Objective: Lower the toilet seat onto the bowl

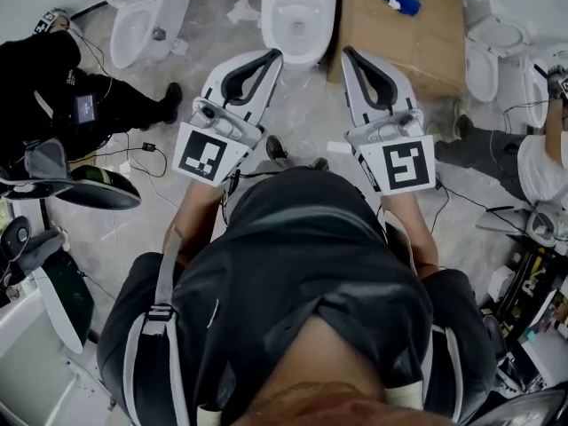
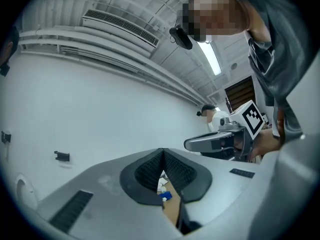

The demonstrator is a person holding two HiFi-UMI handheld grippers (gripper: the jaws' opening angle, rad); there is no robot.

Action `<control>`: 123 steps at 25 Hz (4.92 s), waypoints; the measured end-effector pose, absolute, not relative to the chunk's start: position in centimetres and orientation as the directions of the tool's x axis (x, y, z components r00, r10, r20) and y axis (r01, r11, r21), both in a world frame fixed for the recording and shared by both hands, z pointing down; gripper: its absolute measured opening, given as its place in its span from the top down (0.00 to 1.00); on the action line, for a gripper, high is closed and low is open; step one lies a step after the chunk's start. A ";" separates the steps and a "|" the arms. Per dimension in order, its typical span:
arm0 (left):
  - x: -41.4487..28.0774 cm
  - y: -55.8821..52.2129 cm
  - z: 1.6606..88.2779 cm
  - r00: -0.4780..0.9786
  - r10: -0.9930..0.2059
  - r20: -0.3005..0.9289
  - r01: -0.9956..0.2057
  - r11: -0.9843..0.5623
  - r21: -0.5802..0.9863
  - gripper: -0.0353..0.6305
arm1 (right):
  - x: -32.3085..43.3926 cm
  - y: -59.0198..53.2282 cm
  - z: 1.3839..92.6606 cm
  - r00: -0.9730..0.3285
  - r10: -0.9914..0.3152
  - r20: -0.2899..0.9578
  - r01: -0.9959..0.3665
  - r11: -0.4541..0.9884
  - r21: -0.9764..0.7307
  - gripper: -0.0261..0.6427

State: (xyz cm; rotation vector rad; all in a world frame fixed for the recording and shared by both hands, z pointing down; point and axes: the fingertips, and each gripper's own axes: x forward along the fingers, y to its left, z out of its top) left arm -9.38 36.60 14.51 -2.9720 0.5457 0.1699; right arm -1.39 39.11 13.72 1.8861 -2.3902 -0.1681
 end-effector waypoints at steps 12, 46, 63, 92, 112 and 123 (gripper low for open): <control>-10.3 31.0 14.8 0.944 -0.293 -0.152 -0.303 -0.951 -0.053 0.94 | -3.1 33.7 14.2 -0.182 -0.983 0.034 -0.969 0.185 0.162 0.95; 1.3 24.0 17.3 0.884 -0.462 -0.071 -0.465 -0.885 -0.032 0.94 | 10.1 24.5 16.9 -0.340 -0.938 0.061 -0.935 0.344 0.082 0.95; -6.2 14.1 19.0 0.921 -0.362 -0.147 -0.367 -0.930 -0.007 0.94 | 3.0 15.1 15.5 -0.240 -0.971 -0.006 -0.949 0.234 0.214 0.95; 5.0 6.5 17.1 0.866 -0.492 -0.088 -0.495 -0.869 -0.008 0.94 | 13.2 7.2 16.2 -0.386 -0.921 0.055 -0.913 0.390 0.122 0.95; 2.7 -2.9 17.6 0.917 -0.388 -0.090 -0.388 -0.922 0.020 0.94 | 11.5 -0.6 16.7 -0.258 -0.961 0.105 -0.953 0.271 0.138 0.95; 2.0 -8.4 19.3 0.946 -0.315 -0.081 -0.311 -0.949 0.054 0.94 | 10.9 -7.1 18.7 -0.195 -0.966 0.168 -0.960 0.224 0.169 0.95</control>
